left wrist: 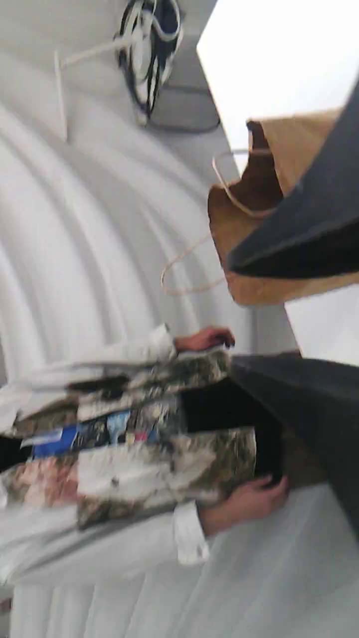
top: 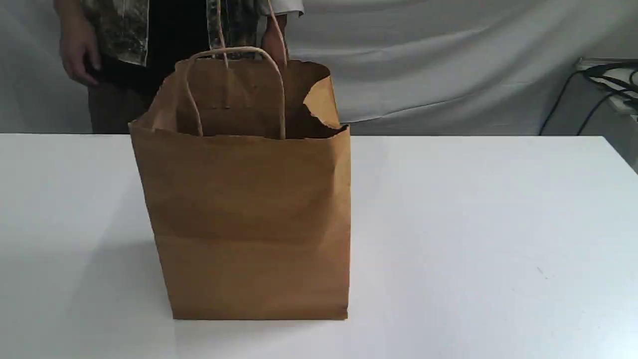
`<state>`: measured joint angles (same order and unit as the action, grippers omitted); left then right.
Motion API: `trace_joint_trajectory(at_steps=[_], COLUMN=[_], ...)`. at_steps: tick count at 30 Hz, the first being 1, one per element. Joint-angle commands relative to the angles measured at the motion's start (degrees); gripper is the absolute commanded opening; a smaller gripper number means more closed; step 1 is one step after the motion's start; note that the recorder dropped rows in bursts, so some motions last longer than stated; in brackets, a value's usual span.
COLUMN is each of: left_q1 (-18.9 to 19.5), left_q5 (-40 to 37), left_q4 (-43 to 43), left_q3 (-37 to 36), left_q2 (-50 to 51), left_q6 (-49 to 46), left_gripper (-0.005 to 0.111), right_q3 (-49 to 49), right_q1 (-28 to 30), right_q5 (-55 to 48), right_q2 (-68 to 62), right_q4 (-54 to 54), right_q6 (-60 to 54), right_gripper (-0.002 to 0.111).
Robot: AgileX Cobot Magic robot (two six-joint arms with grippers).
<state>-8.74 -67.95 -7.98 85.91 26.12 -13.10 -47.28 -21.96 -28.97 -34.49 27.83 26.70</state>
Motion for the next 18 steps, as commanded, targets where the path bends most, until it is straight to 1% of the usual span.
trace_joint_trajectory(at_steps=[1,3,5,7,8,11,12,14,16,18], left_q1=[0.14,0.14,0.14,0.14,0.14,0.14,0.14,0.14,0.14,0.14], left_q5=[5.63,8.27,9.07,8.09,7.47,0.41,0.87,4.36,9.84,15.96], left_q4=[4.75,5.02,5.22,5.62,5.62,3.83,2.98,1.54,1.01,0.24], left_q3=[-7.98,-11.64,-15.54,-19.29,-20.78,-22.35,-23.39,-25.83,-28.66,-32.96], left_q2=[-12.02,-17.62,-22.73,-26.12,-26.12,-26.12,-26.12,-26.12,-26.12,-26.12], left_q6=[-1.01,-1.01,-0.88,-0.88,-0.64,0.61,0.61,0.61,0.75,1.04], left_gripper=[0.013,0.006,0.0,0.0,0.0,0.0,0.0,0.0,0.0,0.0], right_q3=[-0.52,-0.52,-0.52,-0.52,-0.52,-0.52,-0.52,-0.52,-0.52,-0.52], right_q1=[-0.04,-0.15,-0.15,-0.15,-0.15,-0.15,-0.15,-0.15,-0.15,-0.15], right_q5=[-1.08,-3.36,-6.13,-8.8,-9.32,-9.85,-9.94,-11.67,-14.69,-18.7], right_q2=[4.63,6.83,8.67,11.08,12.26,17.82,19.29,23.98,28.11,32.81], right_q4=[-15.54,-24.27,-29.45,-30.82,-30.82,-29.99,-29.15,-26.27,-23.6,-19.03], right_q6=[-11.66,-18.59,-25.56,-30.11,-30.84,-31.81,-31.81,-31.81,-30.71,-27.42], right_gripper=[0.0,0.0,0.0,0.0,0.0,0.0,0.0,0.0,0.0,0.0])
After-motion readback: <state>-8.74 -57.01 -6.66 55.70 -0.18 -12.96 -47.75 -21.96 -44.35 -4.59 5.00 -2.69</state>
